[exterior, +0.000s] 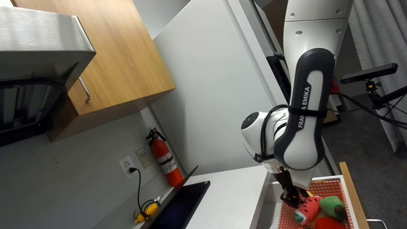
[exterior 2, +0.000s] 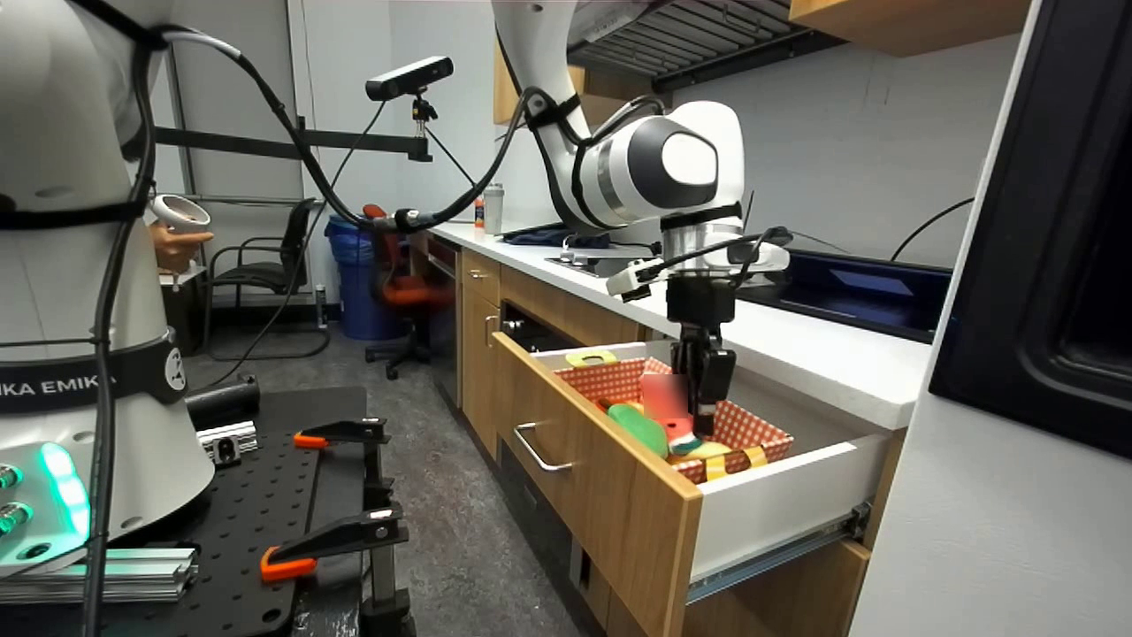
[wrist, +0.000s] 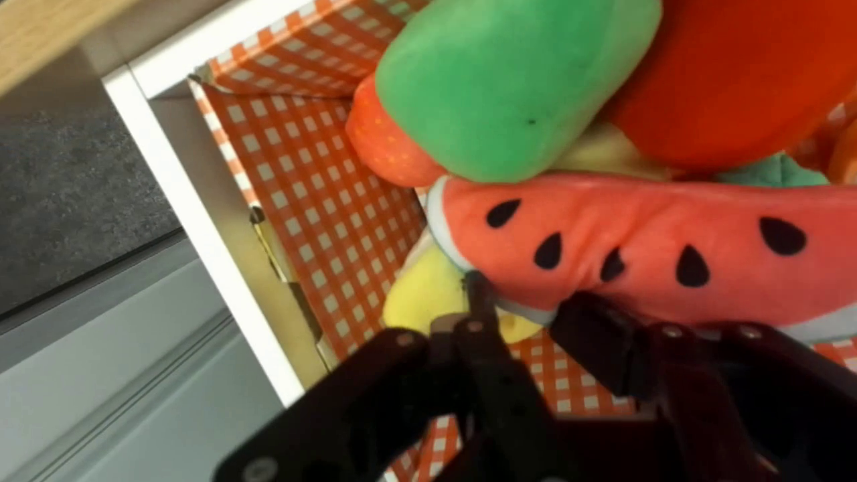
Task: Open the drawer on the right, remove the watermelon and green pear from the drawer and place them on the countertop, close the drawer
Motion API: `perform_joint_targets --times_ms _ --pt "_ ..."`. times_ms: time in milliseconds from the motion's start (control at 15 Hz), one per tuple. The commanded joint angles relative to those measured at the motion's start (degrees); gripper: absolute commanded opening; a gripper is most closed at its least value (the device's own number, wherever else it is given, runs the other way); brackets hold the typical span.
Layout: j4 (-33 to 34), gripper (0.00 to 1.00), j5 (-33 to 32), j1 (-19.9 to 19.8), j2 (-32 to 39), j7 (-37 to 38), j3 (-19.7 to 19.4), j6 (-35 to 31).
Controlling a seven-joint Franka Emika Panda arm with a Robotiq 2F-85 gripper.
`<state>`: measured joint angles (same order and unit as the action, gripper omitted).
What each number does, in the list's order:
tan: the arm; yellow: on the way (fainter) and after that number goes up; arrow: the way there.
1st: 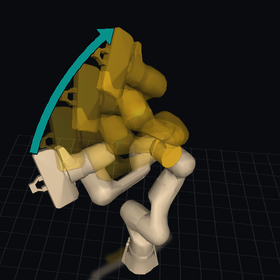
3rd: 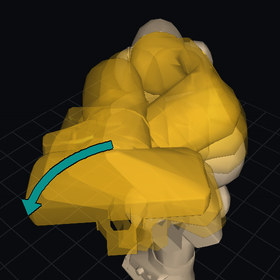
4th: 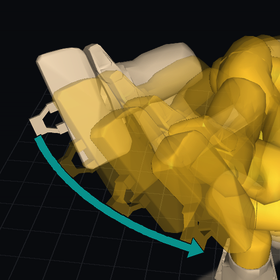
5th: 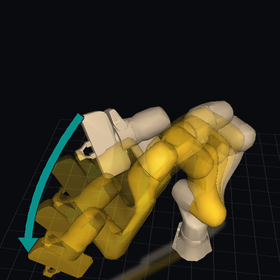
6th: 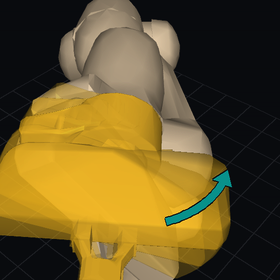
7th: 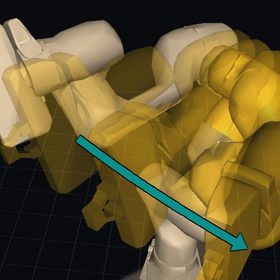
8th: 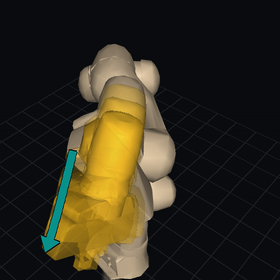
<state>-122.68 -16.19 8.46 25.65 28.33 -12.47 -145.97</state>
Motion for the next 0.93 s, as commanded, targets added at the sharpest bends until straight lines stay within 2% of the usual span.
perform_joint_targets --times_ms 0,467,867 --pt "0.97 0.01 2.26 -1.20 0.13 -0.32 0.69 1.83" --pt "-1.22 0.02 -0.82 1.62 -1.63 2.46 -0.73 2.02" --pt "-6.95 0.02 -10.06 4.33 -9.50 5.21 -1.74 4.96"
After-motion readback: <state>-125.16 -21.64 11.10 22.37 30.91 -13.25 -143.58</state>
